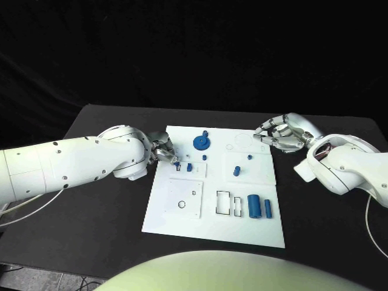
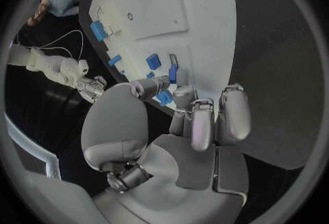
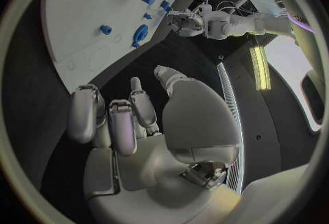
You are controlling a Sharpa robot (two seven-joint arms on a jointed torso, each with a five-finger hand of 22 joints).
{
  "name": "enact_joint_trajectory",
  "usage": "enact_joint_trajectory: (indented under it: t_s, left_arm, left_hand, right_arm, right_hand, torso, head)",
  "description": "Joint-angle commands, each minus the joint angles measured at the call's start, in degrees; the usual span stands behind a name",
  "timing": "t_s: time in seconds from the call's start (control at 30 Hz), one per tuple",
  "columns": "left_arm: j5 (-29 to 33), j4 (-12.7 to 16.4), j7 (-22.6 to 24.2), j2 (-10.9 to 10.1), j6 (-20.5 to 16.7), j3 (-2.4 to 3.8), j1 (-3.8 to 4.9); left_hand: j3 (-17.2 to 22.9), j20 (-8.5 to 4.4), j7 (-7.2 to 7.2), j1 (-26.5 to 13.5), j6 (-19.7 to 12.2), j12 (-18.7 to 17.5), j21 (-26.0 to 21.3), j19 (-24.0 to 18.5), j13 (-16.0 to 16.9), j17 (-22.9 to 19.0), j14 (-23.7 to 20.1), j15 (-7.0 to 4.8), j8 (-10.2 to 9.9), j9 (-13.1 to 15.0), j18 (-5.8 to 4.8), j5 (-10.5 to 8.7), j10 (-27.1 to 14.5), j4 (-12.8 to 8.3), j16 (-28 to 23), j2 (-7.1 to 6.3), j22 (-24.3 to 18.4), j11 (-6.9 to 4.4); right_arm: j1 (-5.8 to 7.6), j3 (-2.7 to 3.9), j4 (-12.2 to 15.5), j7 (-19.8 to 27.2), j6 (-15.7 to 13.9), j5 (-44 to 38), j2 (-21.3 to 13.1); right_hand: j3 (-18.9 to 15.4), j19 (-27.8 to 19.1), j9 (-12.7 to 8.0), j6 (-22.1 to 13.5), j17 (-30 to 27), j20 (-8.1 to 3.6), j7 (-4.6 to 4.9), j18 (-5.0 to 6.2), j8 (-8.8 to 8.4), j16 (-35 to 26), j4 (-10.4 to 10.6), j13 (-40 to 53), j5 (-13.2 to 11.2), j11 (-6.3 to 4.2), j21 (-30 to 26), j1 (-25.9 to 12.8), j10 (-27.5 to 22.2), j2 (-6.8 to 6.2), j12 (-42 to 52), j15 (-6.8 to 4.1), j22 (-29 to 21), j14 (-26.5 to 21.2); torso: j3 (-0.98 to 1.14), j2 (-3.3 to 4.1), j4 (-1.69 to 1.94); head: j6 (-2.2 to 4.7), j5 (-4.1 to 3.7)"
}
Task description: Assemble the parts on the task board
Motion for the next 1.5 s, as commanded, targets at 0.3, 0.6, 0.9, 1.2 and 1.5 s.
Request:
enact_joint_trajectory:
  t_s: [0.3, 0.6, 0.9, 1.2, 1.5]
  left_arm:
    - [-1.8, 0.1, -0.7, 0.4, 2.8, 0.01, -0.11]
    - [-2.5, 0.2, -0.9, 0.5, 4.7, 0.00, -0.15]
    - [-2.9, 0.3, -1.1, 0.6, 6.3, -0.01, -0.17]
    - [-2.7, 0.2, -1.2, 0.4, 6.0, -0.01, -0.18]
    - [-1.6, 0.1, -1.1, 0.2, 4.7, -0.02, -0.18]
  left_hand:
    - [5.2, 0.03, -0.60, 1.8, 0.8, 0.4, 0.3, 0.4, 0.4, 15.1, 5.9, -0.41, 0.4, 0.1, -0.81, 0.25, 2.0, -5.6, 0.2, 1.48, 0.1, -1.52]
    - [5.2, 0.04, -0.62, 1.9, 0.9, 0.5, 0.3, 0.4, 0.4, 15.1, 5.9, -0.41, 0.4, 0.0, -0.80, 0.23, 2.0, -5.5, 0.2, 1.74, 0.0, -1.53]
    - [5.2, 0.04, -0.62, 1.9, 0.9, 0.4, 0.3, 0.3, 0.3, 15.1, 5.9, -0.41, 0.4, 0.0, -0.79, 0.23, 2.0, -5.5, 0.2, 1.81, 0.0, -1.54]
    - [5.3, 0.04, -0.64, 2.0, 0.9, 0.5, 0.3, 0.4, 0.4, 15.1, 5.9, -0.41, 0.3, -0.1, -0.81, 0.26, 2.0, -5.6, 0.2, 1.87, 0.1, -1.55]
    - [5.6, 0.01, -0.68, 2.2, 1.3, 1.2, 0.5, 0.7, 1.3, 15.1, 5.9, -0.46, 0.5, -0.3, -0.89, 1.84, 2.4, -6.2, 0.2, 1.76, 0.4, -1.62]
  right_arm:
    - [-0.10, 0.00, 0.0, 0.4, 0.4, -0.2, 0.1]
    - [-0.24, 0.00, 0.0, 0.4, 0.4, -0.2, 0.1]
    - [-0.33, 0.00, -0.1, 0.4, 0.4, -0.2, 0.1]
    - [-0.38, 0.00, -0.1, 0.4, 0.4, -0.2, 0.1]
    - [-0.41, 0.00, -0.1, 0.5, 0.4, -0.1, 0.1]
  right_hand:
    - [0.0, 0.0, -0.1, -0.4, 5.1, -0.16, -0.05, 0.55, 0.33, -0.2, 0.2, -0.1, 0.3, -0.29, -0.4, -0.1, 0.0, -0.06, 0.2, -0.25, 1.2, 3.7]
    - [0.0, 0.0, -0.1, -0.4, 5.1, -0.16, -0.05, 0.55, 0.33, -0.2, 0.2, -0.1, 0.3, -0.29, -0.4, -0.1, 0.0, -0.06, 0.2, -0.25, 1.2, 3.7]
    - [0.0, 0.0, -0.1, -0.4, 5.1, -0.16, -0.05, 0.55, 0.33, -0.2, 0.2, -0.1, 0.3, -0.29, -0.4, -0.1, 0.0, -0.06, 0.2, -0.25, 1.2, 3.7]
    - [0.0, -0.1, -0.1, -0.4, 5.1, -0.16, -0.06, 0.58, 0.41, -0.3, 0.4, 0.0, 0.4, -0.30, -0.5, -0.2, 0.0, -0.07, 0.2, -0.25, 1.1, 3.7]
    - [-0.1, 0.0, -0.1, -0.4, 5.1, -0.16, -0.06, 0.56, 0.44, -0.3, 0.5, 0.0, 0.4, -0.30, -0.4, -0.2, 0.0, -0.07, 0.2, -0.25, 1.1, 3.7]
  torso:
    - [0.06, 0.01, -0.01]
    - [0.05, -0.04, -0.02]
    - [0.05, -0.03, 0.01]
    - [0.02, -0.02, -0.01]
    - [0.02, -0.03, 0.02]
  head:
    - [-0.26, 0.05]
    - [-0.40, -0.05]
    - [-0.40, -0.05]
    - [-0.40, -0.09]
    - [-0.40, -0.05]
